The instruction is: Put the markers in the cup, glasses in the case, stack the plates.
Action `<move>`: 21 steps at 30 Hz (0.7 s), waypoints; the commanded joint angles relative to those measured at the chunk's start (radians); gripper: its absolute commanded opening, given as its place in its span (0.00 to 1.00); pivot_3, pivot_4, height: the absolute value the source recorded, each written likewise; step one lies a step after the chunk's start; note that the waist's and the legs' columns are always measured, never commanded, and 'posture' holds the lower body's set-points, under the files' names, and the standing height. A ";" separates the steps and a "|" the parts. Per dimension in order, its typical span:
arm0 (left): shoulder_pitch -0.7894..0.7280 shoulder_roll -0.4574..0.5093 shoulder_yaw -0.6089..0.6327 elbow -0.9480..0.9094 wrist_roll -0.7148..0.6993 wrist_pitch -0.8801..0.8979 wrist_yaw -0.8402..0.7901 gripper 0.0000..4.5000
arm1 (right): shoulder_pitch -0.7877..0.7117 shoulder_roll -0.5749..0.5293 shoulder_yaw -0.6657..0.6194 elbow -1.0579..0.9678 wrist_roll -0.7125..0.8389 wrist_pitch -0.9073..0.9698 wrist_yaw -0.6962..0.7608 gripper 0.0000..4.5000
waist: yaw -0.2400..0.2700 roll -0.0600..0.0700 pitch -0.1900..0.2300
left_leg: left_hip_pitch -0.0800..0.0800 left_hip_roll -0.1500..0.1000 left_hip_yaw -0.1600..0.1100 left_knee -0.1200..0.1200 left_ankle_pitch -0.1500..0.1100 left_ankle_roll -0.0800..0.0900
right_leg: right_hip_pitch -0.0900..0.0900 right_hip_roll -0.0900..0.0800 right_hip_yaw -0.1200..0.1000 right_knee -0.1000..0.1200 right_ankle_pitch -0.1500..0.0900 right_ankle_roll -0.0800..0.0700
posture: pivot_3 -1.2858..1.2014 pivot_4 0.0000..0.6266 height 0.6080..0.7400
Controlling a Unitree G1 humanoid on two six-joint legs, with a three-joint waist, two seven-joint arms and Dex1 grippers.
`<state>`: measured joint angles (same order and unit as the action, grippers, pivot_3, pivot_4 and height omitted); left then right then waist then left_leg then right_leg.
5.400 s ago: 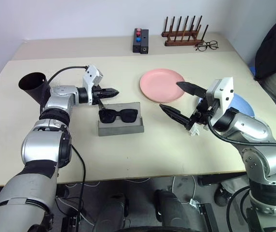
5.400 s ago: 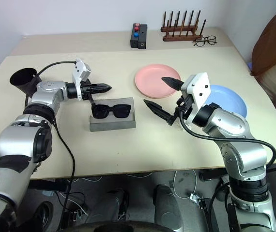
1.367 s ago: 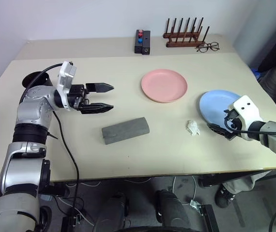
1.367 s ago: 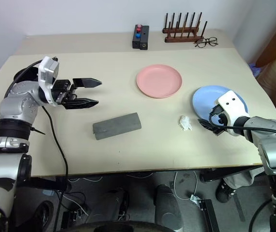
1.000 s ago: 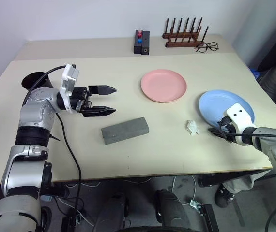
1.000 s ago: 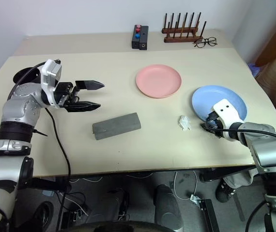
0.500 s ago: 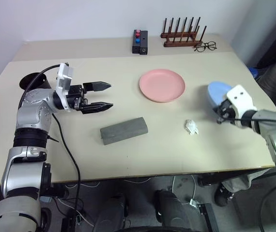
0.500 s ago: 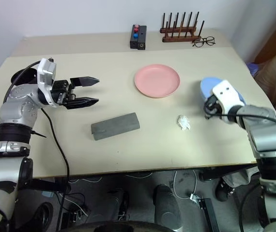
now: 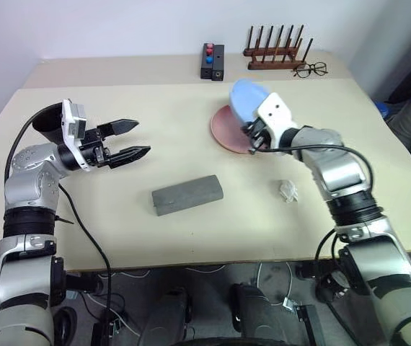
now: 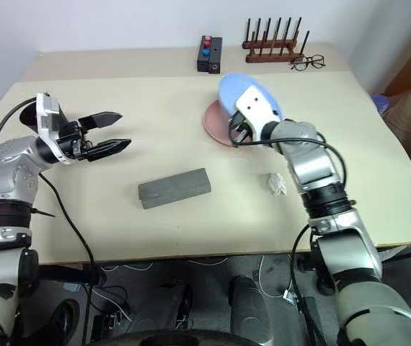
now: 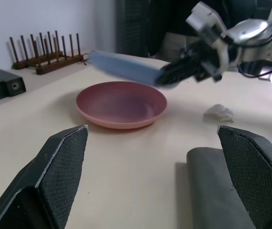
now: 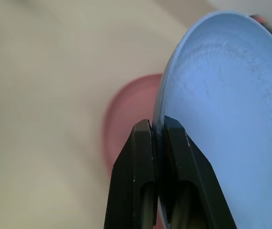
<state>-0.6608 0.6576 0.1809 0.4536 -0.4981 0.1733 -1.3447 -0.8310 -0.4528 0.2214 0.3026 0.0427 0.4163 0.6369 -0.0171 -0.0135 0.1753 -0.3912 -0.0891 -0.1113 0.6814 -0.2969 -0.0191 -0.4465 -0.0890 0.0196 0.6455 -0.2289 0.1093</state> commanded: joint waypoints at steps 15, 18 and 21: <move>0.053 0.027 0.027 -0.133 -0.058 0.074 -0.014 1.00 | -0.041 0.004 -0.161 0.007 0.077 0.041 0.037 0.99 | 0.000 0.000 0.000 | 0.000 0.000 0.000 0.000 0.000 0.000 | 0.000 0.000 0.000 0.000 0.000 0.000 | 0.52 0.24 1.00; 0.054 0.027 0.012 -0.158 -0.075 0.105 -0.059 1.00 | 0.008 -0.050 -0.230 -0.107 0.143 0.181 0.061 0.99 | 0.004 0.000 0.000 | 0.000 0.000 0.000 0.000 0.000 0.000 | 0.000 0.000 0.000 0.000 0.000 0.000 | 0.52 0.24 1.00; 0.051 0.028 -0.032 -0.175 -0.068 0.127 -0.113 1.00 | 0.119 -0.153 -0.290 -0.295 0.217 0.364 0.103 0.99 | 0.010 0.000 0.000 | 0.000 0.000 -0.001 0.000 0.000 0.001 | 0.001 0.000 -0.001 -0.001 0.000 0.000 | 0.52 0.24 1.00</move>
<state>-0.5973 0.6711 0.1660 0.3089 -0.5565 0.2968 -1.4300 -0.7368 -0.5761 -0.0223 0.1033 0.2147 0.6926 0.7201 -0.0074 -0.0132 0.1755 -0.3912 -0.0890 -0.1131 0.6811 -0.2988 -0.0159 -0.4449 -0.0887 0.0188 0.6442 -0.2290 0.1091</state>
